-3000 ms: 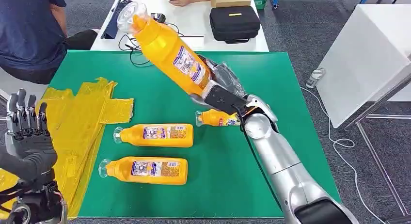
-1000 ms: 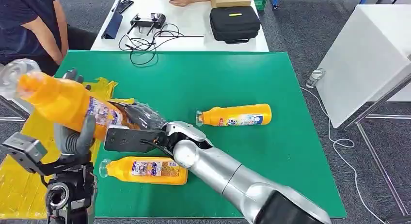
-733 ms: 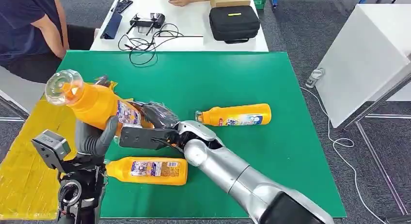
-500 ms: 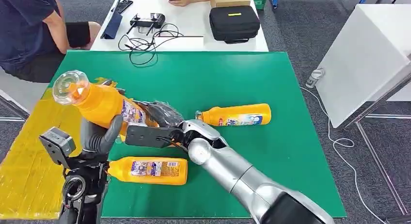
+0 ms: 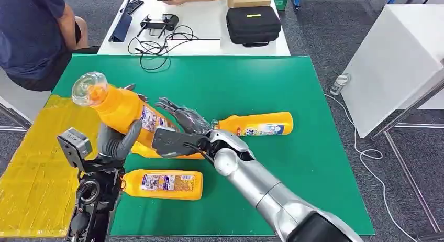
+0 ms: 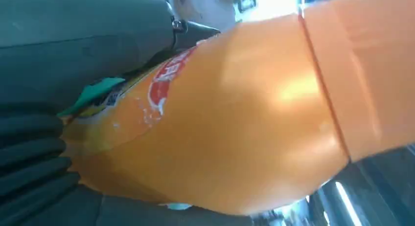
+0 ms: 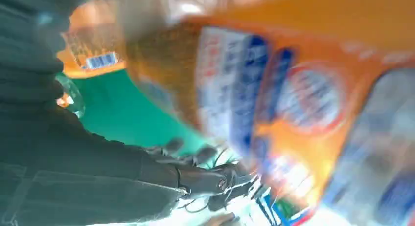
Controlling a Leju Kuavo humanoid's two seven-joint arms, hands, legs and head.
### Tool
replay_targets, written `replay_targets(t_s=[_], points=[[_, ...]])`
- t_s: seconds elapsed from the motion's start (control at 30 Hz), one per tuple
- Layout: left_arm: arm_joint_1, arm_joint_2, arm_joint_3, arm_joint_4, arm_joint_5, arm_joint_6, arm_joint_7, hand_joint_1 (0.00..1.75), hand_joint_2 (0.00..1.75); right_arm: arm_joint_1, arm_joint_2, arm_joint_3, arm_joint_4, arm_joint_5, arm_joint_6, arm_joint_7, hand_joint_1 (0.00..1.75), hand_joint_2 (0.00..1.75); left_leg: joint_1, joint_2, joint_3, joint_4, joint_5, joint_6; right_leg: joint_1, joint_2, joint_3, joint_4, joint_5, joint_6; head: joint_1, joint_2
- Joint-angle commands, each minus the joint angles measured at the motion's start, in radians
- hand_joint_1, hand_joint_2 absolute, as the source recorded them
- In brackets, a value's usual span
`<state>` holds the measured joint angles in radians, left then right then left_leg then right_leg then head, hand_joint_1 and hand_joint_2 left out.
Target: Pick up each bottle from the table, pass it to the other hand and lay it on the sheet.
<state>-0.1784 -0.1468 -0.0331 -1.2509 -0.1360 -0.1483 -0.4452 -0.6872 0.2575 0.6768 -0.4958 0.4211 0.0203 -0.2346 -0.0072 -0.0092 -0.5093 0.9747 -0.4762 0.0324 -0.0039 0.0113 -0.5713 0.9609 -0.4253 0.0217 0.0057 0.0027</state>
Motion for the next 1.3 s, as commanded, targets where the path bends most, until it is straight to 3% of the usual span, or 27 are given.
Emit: replay_targets(t_s=[0.03,0.07,0.13,0.27,0.37,0.43,0.5,0.57,0.97,1.1,1.3], points=[[-0.147,0.124,0.179,0.261,-0.160,0.231,0.013,1.75,1.75,0.049,-0.122,-0.166,-0.247,-0.006,0.023,-0.020,0.00,0.00,0.002,-0.001,0.002,0.000,0.000,-0.003,0.002,-0.003,0.003,0.000,-0.001,-0.001,0.000,0.000],[-0.167,0.135,0.191,0.298,-0.163,0.228,0.002,1.75,1.75,0.055,-0.132,-0.170,-0.266,-0.009,0.035,-0.019,0.00,0.00,0.002,-0.002,0.002,0.000,0.000,-0.003,0.002,-0.003,0.003,-0.001,0.000,-0.001,0.000,0.000],[-0.259,0.212,0.217,0.478,-0.367,0.479,0.024,1.75,1.75,0.085,-0.184,-0.213,-0.347,-0.039,0.060,-0.036,0.00,0.00,0.002,-0.003,0.001,0.000,0.001,-0.002,0.002,-0.004,0.002,-0.001,0.000,-0.001,0.000,0.000],[-0.282,0.220,0.237,0.523,-0.369,0.472,-0.009,1.75,1.75,0.094,-0.192,-0.221,-0.363,-0.039,0.069,-0.035,0.00,0.00,0.002,-0.002,0.001,0.000,0.001,-0.003,0.002,-0.002,0.001,0.000,0.000,0.000,0.000,0.000],[-0.339,0.293,0.205,0.673,-0.601,0.759,0.099,1.75,1.75,0.105,-0.206,-0.248,-0.391,-0.070,0.087,-0.056,0.00,0.00,0.003,-0.002,0.002,0.000,0.000,-0.003,0.003,-0.003,0.003,0.000,-0.001,0.000,0.000,0.000],[-0.375,0.357,0.186,0.784,-0.708,0.846,0.160,1.75,1.75,0.113,-0.217,-0.253,-0.411,-0.082,0.114,-0.062,0.00,0.00,0.003,-0.004,0.002,0.001,0.001,-0.004,0.004,-0.005,0.003,0.000,-0.001,0.000,0.000,0.000],[-0.362,0.409,0.197,0.794,-0.887,0.846,0.275,1.75,1.75,0.101,-0.219,-0.239,-0.395,-0.078,0.128,-0.067,0.00,0.00,0.003,-0.001,0.002,0.001,0.000,-0.004,0.004,-0.001,0.003,0.001,-0.001,-0.001,0.000,0.000],[-0.351,0.420,0.242,0.825,-1.006,0.846,0.321,1.75,1.75,0.065,-0.210,-0.212,-0.339,-0.080,0.145,-0.086,0.00,0.00,0.003,0.005,0.003,0.000,-0.001,-0.004,0.003,0.004,0.002,0.001,0.000,-0.001,0.000,0.000],[-0.356,0.416,0.247,0.872,-1.059,0.846,0.330,1.75,1.75,0.047,-0.204,-0.195,-0.302,-0.083,0.144,-0.098,0.00,0.00,0.003,0.000,0.000,0.001,0.000,-0.003,0.003,0.000,0.001,0.001,-0.001,0.000,0.000,0.000],[-0.388,0.378,0.171,0.985,-1.180,0.807,0.409,1.75,1.75,0.052,-0.209,-0.169,-0.283,-0.096,0.136,-0.112,0.00,0.00,0.002,-0.001,0.001,0.000,0.001,-0.003,0.002,-0.001,0.001,0.001,-0.001,0.000,0.000,0.000],[-0.373,0.298,0.139,1.009,-1.221,0.761,0.364,1.75,1.75,0.060,-0.216,-0.149,-0.265,-0.119,0.125,-0.109,0.00,0.00,0.001,-0.003,0.001,0.000,0.001,-0.003,0.001,-0.003,0.002,0.000,-0.001,0.000,0.000,0.000]])
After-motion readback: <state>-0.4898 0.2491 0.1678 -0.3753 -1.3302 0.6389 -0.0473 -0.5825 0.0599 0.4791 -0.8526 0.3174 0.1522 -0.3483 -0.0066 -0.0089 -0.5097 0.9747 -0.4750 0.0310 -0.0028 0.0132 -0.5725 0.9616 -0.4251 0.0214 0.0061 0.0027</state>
